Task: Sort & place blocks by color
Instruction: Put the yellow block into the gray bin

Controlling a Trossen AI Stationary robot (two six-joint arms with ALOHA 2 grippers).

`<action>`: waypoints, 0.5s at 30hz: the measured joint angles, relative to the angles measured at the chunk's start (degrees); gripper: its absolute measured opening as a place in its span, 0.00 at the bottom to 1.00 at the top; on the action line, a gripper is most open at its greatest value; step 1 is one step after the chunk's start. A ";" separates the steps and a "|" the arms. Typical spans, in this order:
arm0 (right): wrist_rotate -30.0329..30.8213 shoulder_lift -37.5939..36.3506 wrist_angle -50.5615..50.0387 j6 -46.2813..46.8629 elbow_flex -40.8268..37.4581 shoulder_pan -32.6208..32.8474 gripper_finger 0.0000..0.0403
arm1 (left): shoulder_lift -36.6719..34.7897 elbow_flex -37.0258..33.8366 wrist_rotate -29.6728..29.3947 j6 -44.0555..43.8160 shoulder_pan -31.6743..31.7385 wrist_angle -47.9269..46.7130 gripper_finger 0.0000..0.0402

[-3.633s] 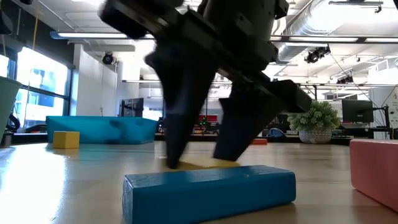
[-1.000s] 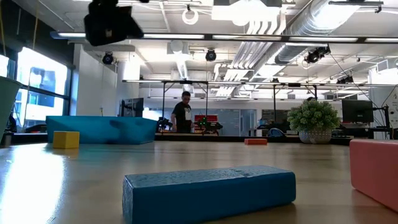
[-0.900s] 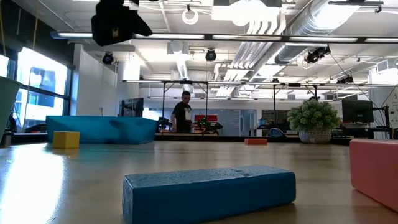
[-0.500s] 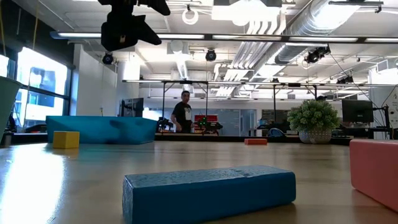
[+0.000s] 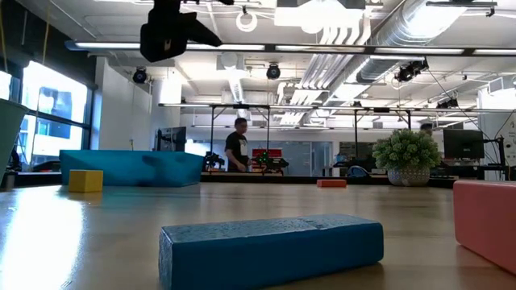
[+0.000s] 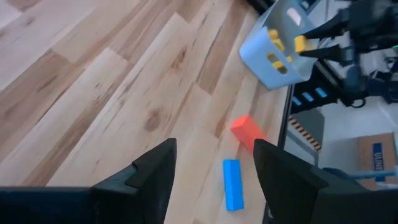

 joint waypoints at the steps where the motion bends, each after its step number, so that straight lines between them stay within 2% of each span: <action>1: -0.56 -0.01 -0.34 0.00 -0.85 0.00 0.23 | 0.01 0.00 0.00 0.00 0.01 0.62 0.51; 5: -5.12 0.12 -0.37 -1.10 -4.12 -0.02 0.23 | 0.01 0.00 -0.02 0.00 0.02 2.83 0.51; 15: -4.78 0.10 -0.26 -1.70 -4.33 -0.02 0.27 | 0.01 0.00 -0.02 -0.01 -0.27 3.99 0.51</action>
